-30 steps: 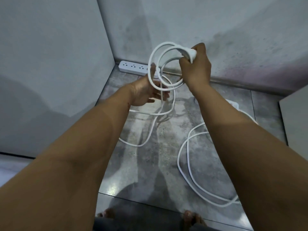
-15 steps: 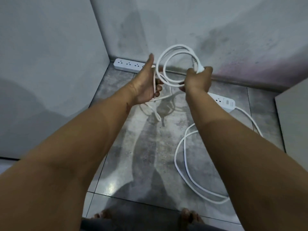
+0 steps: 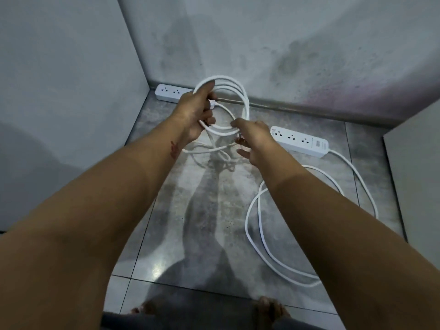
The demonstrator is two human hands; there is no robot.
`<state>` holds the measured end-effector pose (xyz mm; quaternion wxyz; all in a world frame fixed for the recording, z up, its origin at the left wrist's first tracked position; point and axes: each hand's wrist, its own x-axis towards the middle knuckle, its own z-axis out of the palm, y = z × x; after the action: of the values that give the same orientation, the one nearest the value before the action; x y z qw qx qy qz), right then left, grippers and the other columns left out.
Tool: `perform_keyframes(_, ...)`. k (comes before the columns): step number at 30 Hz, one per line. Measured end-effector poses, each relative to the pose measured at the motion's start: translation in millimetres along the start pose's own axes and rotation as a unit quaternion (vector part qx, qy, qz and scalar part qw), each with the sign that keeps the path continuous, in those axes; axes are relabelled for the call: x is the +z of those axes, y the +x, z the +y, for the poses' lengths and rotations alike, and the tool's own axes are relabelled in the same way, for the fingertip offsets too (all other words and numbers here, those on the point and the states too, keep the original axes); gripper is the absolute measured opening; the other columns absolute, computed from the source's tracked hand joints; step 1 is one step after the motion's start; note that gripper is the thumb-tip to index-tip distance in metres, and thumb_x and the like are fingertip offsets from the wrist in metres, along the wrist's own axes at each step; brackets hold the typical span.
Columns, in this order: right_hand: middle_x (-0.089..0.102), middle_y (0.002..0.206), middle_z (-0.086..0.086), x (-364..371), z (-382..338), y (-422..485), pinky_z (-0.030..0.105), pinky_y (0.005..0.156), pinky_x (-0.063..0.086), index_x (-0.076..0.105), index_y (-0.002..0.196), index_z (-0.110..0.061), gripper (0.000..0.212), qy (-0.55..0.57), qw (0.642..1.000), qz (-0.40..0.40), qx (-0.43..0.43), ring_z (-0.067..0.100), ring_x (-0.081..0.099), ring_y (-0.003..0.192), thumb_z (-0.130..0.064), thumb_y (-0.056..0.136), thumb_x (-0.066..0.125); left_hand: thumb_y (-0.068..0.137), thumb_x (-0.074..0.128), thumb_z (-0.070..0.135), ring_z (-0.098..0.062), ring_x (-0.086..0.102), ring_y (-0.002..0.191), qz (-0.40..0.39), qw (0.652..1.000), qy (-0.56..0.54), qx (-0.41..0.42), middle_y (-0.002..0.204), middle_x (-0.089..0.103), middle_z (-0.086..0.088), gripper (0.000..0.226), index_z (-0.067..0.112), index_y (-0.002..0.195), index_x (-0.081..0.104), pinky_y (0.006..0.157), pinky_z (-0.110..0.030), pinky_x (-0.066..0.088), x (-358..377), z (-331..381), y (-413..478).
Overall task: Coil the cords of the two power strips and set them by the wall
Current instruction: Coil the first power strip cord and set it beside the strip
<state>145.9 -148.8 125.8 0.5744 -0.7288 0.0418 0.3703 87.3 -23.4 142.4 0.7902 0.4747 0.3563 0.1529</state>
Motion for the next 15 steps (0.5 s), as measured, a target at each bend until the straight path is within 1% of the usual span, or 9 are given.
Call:
perform_keyframes(2, 0.059, 0.086, 0.006, -7.5, 0.7, -0.2, 0.032, 0.069, 0.048, 0.058, 0.109, -0.009, 0.033, -0.039, 0.999, -0.03, 0.002, 0.02, 0.058, 0.075, -0.022, 0.08, 0.069, 0.092, 0.059, 0.028, -0.009, 0.016, 0.036, -0.044, 0.999, 0.024, -0.023, 0.043, 0.023, 0.007, 0.029, 0.012, 0.069, 0.051, 0.04, -0.02, 0.019, -8.3, 3.0, -0.3)
perform_keyframes(3, 0.061, 0.087, 0.008, -10.3, 0.7, -0.3, 0.03, 0.066, 0.049, 0.058, 0.113, -0.007, 0.038, -0.051, 0.998, -0.043, 0.003, 0.021, 0.06, 0.075, -0.021, 0.08, 0.068, 0.089, 0.061, 0.032, -0.009, 0.015, 0.037, -0.064, 0.997, 0.035, -0.038, 0.044, 0.022, 0.007, 0.03, 0.013, 0.069, 0.052, 0.039, -0.02, 0.018, -10.5, 4.6, -1.4)
perform_keyframes(5, 0.062, 0.092, 0.012, -15.3, 0.4, -0.4, 0.031, 0.061, 0.053, 0.054, 0.118, -0.007, 0.04, -0.066, 0.995, -0.079, 0.002, 0.023, 0.063, 0.075, -0.022, 0.083, 0.065, 0.086, 0.063, 0.05, -0.008, 0.015, 0.039, -0.083, 0.992, 0.066, -0.065, 0.045, 0.021, 0.007, 0.041, 0.014, 0.068, 0.052, 0.04, -0.021, 0.014, -11.1, 6.4, -4.6)
perform_keyframes(7, 0.06, 0.095, 0.014, -19.3, 0.5, -2.0, 0.034, 0.062, 0.055, 0.05, 0.117, -0.01, 0.034, -0.098, 0.989, -0.106, -0.025, 0.024, 0.063, 0.074, -0.031, 0.092, 0.06, 0.086, 0.057, 0.061, -0.008, 0.014, 0.041, -0.081, 0.99, 0.094, -0.063, 0.047, 0.02, 0.007, 0.05, 0.016, 0.066, 0.05, 0.043, -0.023, 0.011, -9.2, 6.5, -6.1)
perform_keyframes(8, 0.059, 0.094, 0.013, -21.4, 0.6, -2.5, 0.034, 0.062, 0.054, 0.049, 0.117, -0.01, 0.037, -0.141, 0.984, -0.103, -0.047, 0.023, 0.061, 0.071, -0.039, 0.095, 0.056, 0.087, 0.055, 0.061, -0.008, 0.014, 0.041, -0.075, 0.99, 0.104, -0.055, 0.047, 0.02, 0.007, 0.051, 0.016, 0.066, 0.048, 0.042, -0.023, 0.011, -9.0, 5.8, -5.5)
perform_keyframes(10, 0.057, 0.089, 0.011, -27.2, 0.8, -2.8, 0.023, 0.052, 0.049, 0.05, 0.113, -0.008, 0.046, -0.235, 0.962, -0.058, -0.123, 0.019, 0.056, 0.064, -0.051, 0.095, 0.05, 0.092, 0.052, 0.056, -0.009, 0.014, 0.04, -0.055, 0.991, 0.115, -0.042, 0.046, 0.02, 0.007, 0.049, 0.016, 0.065, 0.045, 0.04, -0.02, 0.012, -12.6, 3.8, -1.9)
perform_keyframes(12, 0.055, 0.083, 0.011, -35.1, 1.2, 2.9, 0.02, 0.043, 0.043, 0.048, 0.1, -0.013, 0.038, -0.244, 0.954, -0.021, -0.174, 0.017, 0.049, 0.056, -0.05, 0.094, 0.053, 0.095, 0.052, 0.05, -0.008, 0.015, 0.037, -0.044, 0.99, 0.13, -0.034, 0.045, 0.021, 0.007, 0.046, 0.017, 0.065, 0.043, 0.038, -0.017, 0.013, -18.7, 2.0, 2.2)
perform_keyframes(13, 0.055, 0.079, 0.01, -39.6, 1.2, 7.3, 0.023, 0.046, 0.044, 0.047, 0.095, -0.015, 0.033, -0.245, 0.949, -0.007, -0.197, 0.017, 0.048, 0.056, -0.047, 0.094, 0.055, 0.096, 0.052, 0.047, -0.008, 0.015, 0.036, -0.043, 0.989, 0.14, -0.034, 0.044, 0.022, 0.007, 0.044, 0.017, 0.065, 0.042, 0.037, -0.017, 0.014, -21.4, 1.3, 3.2)
perform_keyframes(15, 0.055, 0.073, 0.003, -46.1, 0.2, 14.1, 0.031, 0.06, 0.045, 0.05, 0.09, -0.016, 0.025, -0.298, 0.921, 0.023, -0.25, 0.02, 0.051, 0.063, -0.04, 0.095, 0.054, 0.097, 0.052, 0.044, -0.007, 0.015, 0.034, -0.054, 0.985, 0.157, -0.041, 0.043, 0.021, 0.008, 0.043, 0.018, 0.065, 0.041, 0.036, -0.015, 0.013, -24.4, 0.2, 3.9)
